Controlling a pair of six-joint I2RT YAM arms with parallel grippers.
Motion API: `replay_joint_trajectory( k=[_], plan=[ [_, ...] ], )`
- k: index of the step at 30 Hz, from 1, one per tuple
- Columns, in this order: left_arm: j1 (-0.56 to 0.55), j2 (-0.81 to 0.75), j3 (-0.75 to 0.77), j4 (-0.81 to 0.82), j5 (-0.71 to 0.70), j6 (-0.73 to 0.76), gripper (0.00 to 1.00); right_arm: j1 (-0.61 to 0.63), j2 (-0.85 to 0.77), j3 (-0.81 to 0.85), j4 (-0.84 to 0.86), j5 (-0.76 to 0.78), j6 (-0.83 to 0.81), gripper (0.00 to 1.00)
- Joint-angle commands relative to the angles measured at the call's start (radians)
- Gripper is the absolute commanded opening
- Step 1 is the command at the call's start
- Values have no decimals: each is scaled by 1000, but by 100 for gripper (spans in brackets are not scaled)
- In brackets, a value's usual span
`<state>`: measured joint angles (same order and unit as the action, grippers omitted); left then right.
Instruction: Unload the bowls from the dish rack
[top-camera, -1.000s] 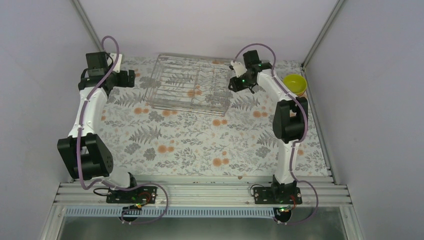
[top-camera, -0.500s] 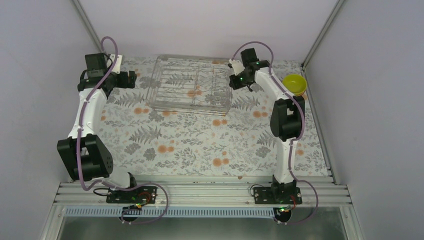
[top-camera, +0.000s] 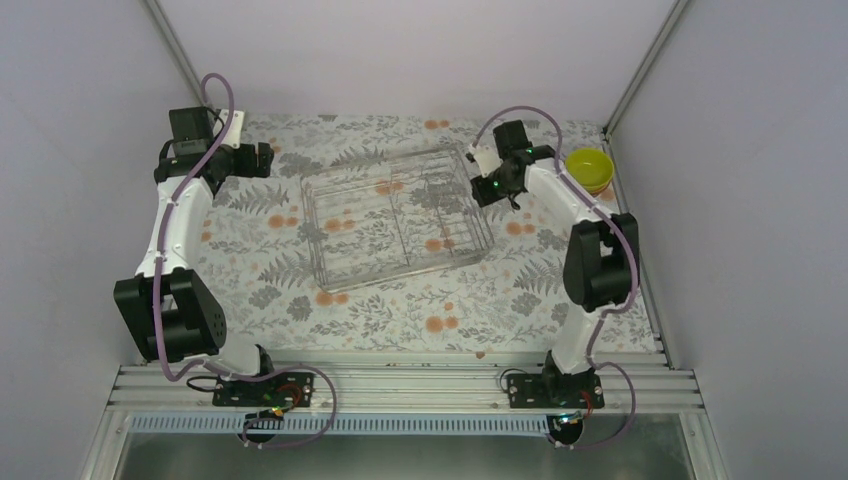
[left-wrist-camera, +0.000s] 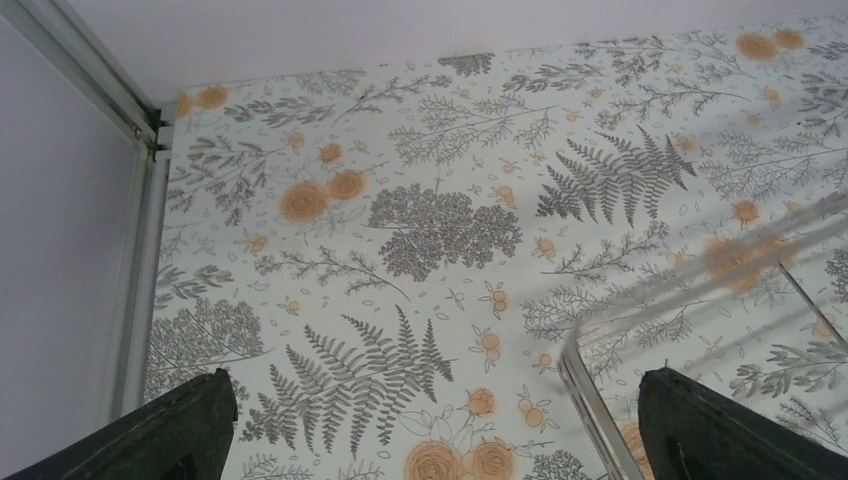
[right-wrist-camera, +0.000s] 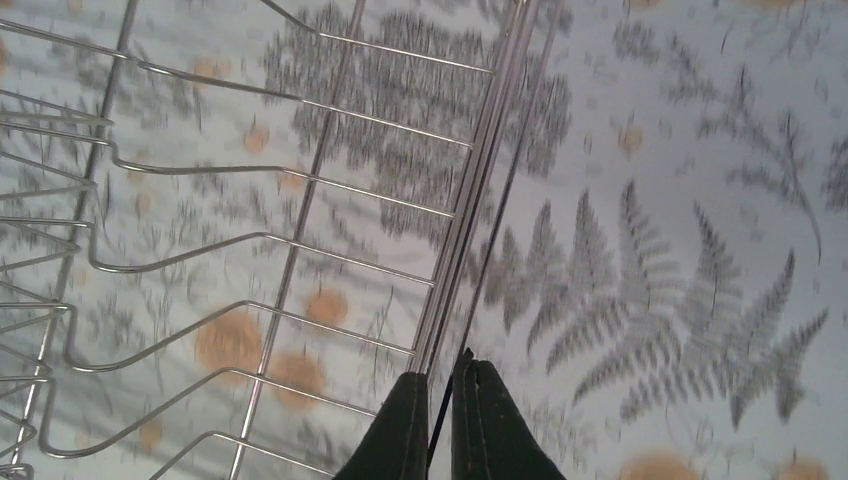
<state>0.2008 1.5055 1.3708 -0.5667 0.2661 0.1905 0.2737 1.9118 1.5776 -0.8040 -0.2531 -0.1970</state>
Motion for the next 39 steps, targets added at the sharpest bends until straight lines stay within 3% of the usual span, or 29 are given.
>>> replay_joint_trajectory(
  k=[1, 18, 19, 20, 22, 23, 31, 39],
  plan=[
    [8, -15, 16, -9, 21, -12, 100, 8, -93, -177, -109, 47, -88, 4],
    [9, -18, 15, -11, 35, -16, 100, 2, -235, -325, -118, 37, -73, 6],
    [9, -16, 15, -10, 35, -16, 100, 2, -238, -327, -118, 30, -72, 11],
    [9, -15, 14, -10, 35, -16, 100, 2, -239, -326, -121, 23, -72, 25],
    [8, -13, 15, -10, 37, -17, 100, -1, -257, -319, -112, 23, -71, 95],
    [10, -13, 13, -10, 35, -16, 100, -2, -278, -310, -113, 21, -73, 100],
    [12, -16, 12, -3, 32, -16, 100, -17, -317, -153, -103, 5, -65, 100],
    [15, -25, -3, 11, 27, -13, 100, -16, -111, 78, -57, 16, -172, 97]
  ],
)
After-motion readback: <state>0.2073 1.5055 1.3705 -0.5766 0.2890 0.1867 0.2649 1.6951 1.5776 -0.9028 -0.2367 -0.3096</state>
